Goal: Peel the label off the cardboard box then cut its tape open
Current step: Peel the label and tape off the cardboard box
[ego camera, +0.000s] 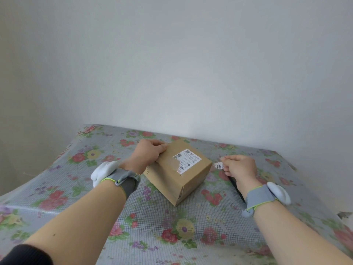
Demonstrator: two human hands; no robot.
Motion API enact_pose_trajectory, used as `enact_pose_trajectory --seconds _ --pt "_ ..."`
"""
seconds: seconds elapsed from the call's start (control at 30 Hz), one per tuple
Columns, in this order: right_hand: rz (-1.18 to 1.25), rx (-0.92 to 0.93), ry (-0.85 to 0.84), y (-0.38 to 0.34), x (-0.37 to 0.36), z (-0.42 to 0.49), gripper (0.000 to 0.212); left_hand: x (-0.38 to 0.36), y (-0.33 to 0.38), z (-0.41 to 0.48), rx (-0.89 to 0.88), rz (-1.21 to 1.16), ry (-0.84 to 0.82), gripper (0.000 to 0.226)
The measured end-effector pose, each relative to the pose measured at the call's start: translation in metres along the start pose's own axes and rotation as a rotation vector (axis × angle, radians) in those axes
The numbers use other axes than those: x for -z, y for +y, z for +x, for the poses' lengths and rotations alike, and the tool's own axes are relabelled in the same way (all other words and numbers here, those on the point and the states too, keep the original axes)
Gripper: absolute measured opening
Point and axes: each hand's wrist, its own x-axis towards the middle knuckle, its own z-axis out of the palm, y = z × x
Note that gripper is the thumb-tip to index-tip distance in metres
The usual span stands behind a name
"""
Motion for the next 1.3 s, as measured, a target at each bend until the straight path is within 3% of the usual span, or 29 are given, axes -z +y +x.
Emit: enact_pose_trajectory --seconds 0.47,0.77,1.3 --pt "-0.084 0.072 -0.063 -0.013 -0.005 -0.009 0.011 0.001 -0.016 -0.009 0.050 0.006 0.073 0.030" --pt "-0.082 0.060 -0.028 -0.004 0.003 -0.009 0.016 0.000 -0.017 -0.008 0.048 0.022 0.058 0.018" --pt "-0.152 0.144 -0.005 -0.009 -0.001 -0.013 0.019 0.000 -0.016 -0.001 0.053 0.041 0.051 0.020"
